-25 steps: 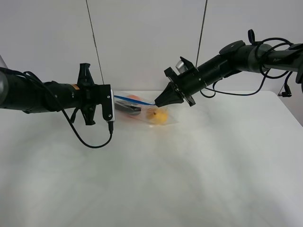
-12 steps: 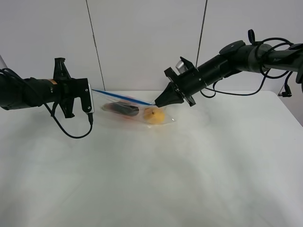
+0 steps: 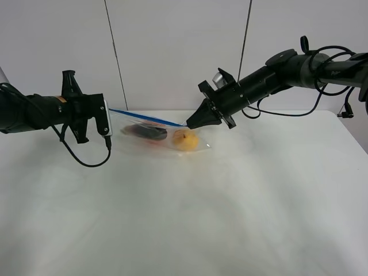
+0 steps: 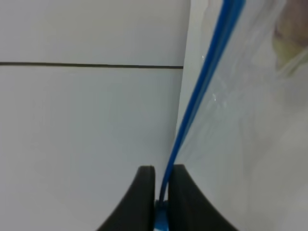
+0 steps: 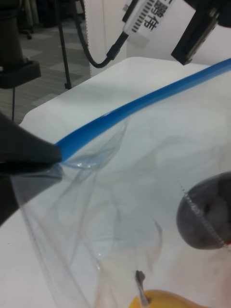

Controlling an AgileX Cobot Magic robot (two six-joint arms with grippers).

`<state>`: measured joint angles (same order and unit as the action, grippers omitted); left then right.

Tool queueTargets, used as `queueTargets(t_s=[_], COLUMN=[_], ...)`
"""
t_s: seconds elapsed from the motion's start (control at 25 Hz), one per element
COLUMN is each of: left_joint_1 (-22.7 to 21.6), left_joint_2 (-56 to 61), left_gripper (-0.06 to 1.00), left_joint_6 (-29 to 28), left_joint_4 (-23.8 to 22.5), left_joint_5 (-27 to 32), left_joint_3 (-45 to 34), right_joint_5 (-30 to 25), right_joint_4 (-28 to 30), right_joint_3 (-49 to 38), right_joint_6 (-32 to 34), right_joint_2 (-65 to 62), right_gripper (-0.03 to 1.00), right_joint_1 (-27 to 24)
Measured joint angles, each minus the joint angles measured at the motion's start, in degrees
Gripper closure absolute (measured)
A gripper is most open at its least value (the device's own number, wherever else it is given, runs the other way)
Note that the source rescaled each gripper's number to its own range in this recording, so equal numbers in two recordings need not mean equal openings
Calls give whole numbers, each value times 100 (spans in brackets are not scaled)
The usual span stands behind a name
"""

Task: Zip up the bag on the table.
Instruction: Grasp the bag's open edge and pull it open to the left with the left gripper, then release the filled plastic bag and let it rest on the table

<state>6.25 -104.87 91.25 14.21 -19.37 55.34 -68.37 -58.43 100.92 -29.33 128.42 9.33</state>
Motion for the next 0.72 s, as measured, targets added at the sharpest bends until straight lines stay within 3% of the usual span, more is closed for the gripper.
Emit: queueTargets(t_s=[0.04,0.24,0.28,0.4,0.56,0.72], left_joint_1=[-30,-72,-79,-140,-378,-596], left_joint_2=[0,0,0,0,0,0], left_gripper=[74,13,6,-3,-5,-6], left_joint_6=[-184,-1063,-1155,-1239,-1314,-2229], left_joint_4=[22,57,68,72,75,95], left_joint_5=[-52,-176,-231,-385,-583,-831], left_joint_3=[0,0,0,0,0,0], right_joint_5=[-49,-76,-76,-80,-80,-80], right_joint_4=[45,132,136,136,136,143], right_joint_3=[0,0,0,0,0,0], right_joint_6=[0,0,0,0,0,0], right_joint_2=[0,0,0,0,0,0], right_gripper=[97,97,97,97,97,97], right_joint_1=[-21,-21,-21,-21,-21,-21])
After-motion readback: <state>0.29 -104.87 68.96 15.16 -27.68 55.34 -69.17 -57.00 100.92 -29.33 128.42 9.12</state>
